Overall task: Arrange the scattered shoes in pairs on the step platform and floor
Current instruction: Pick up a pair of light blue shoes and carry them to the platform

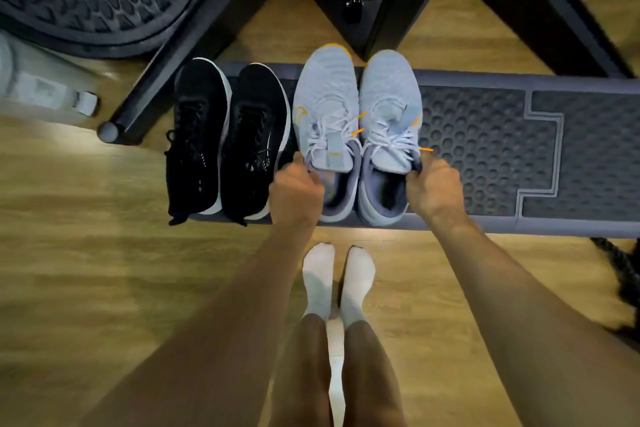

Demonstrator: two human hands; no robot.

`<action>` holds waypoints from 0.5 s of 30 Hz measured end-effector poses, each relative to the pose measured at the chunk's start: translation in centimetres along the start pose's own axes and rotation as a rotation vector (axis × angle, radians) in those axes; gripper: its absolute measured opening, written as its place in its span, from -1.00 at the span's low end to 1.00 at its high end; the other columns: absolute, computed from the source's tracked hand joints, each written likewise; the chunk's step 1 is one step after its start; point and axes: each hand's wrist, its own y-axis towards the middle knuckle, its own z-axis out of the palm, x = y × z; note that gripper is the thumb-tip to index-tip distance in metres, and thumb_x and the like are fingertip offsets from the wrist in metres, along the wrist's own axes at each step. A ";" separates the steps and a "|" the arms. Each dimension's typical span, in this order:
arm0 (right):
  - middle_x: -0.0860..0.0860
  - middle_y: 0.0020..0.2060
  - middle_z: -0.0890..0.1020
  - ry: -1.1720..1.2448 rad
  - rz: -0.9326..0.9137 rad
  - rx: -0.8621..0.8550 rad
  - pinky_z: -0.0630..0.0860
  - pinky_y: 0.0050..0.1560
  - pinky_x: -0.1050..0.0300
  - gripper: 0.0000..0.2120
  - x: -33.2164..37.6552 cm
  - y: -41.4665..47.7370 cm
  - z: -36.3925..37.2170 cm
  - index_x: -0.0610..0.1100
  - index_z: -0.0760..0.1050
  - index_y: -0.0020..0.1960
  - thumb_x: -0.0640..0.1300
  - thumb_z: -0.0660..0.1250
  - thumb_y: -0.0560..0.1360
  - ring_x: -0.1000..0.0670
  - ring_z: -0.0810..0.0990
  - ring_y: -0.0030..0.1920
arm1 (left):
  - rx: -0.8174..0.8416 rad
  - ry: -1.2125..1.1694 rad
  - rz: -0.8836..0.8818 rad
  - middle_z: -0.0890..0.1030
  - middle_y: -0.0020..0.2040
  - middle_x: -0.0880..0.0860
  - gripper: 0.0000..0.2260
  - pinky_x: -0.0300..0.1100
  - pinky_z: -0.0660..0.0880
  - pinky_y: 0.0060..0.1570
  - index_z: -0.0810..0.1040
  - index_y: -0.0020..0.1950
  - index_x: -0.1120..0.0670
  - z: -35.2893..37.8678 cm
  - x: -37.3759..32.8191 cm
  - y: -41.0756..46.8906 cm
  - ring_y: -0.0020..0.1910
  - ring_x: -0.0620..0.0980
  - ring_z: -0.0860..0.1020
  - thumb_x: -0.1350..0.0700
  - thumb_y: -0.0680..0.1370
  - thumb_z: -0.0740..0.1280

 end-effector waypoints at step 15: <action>-0.20 0.38 0.36 0.017 -0.365 0.034 0.36 0.24 -0.06 -0.53 5.5 -8.7 -9.9 -0.17 0.23 0.45 -0.07 0.16 0.57 -0.24 0.39 0.32 | 0.076 -0.168 0.030 0.39 0.34 0.22 -0.54 0.02 0.34 0.28 0.28 0.45 0.15 -11.1 -4.5 -6.1 0.31 0.23 0.39 0.09 0.56 0.20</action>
